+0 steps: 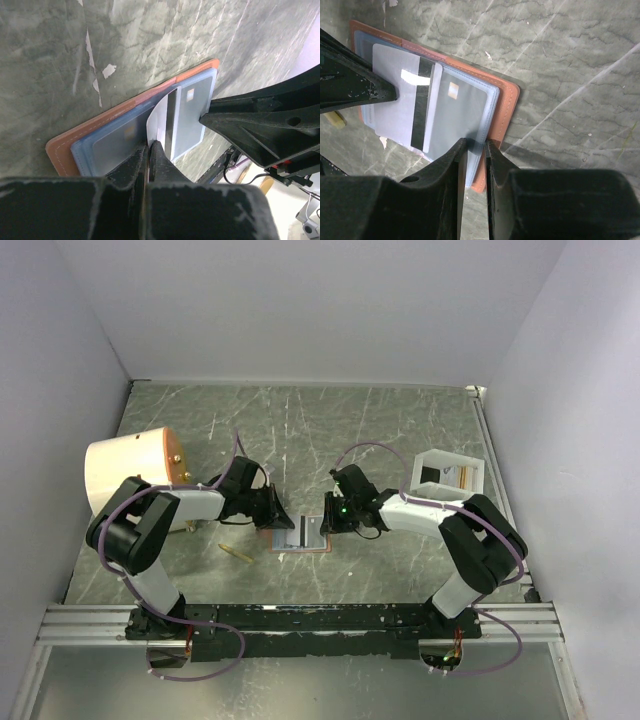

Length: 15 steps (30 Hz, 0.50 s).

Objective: Put the credit cards into the card holder
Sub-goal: Insert the credit card into the card holder.

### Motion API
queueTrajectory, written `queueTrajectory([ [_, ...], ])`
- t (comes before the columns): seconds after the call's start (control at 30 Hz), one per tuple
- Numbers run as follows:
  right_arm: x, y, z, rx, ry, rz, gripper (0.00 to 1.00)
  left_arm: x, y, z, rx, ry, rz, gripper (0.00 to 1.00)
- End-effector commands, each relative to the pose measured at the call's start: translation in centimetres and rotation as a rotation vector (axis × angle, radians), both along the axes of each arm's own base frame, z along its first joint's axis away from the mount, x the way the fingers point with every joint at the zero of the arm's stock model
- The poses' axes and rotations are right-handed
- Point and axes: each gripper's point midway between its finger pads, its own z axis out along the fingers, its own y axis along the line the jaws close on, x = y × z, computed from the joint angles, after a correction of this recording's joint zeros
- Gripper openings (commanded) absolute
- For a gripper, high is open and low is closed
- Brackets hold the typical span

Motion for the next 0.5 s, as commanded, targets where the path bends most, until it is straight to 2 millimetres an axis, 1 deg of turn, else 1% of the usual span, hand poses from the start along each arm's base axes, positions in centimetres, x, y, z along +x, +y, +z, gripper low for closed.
queueTrajectory([
  [0.0,-1.4,-1.1,-1.7,-0.045,0.045,-0.008,0.19,0.2,1.5,-2.8,0.102,0.003,0.062,0.07],
  [0.27,-1.3,-0.3,-0.8,0.02,0.041,-0.046,0.19,-0.3,1.0,-2.4,0.068,0.007,0.045,0.07],
  [0.47,-1.1,0.1,-0.7,0.039,0.044,-0.057,0.19,-1.6,0.8,-2.7,0.076,0.025,0.008,0.07],
])
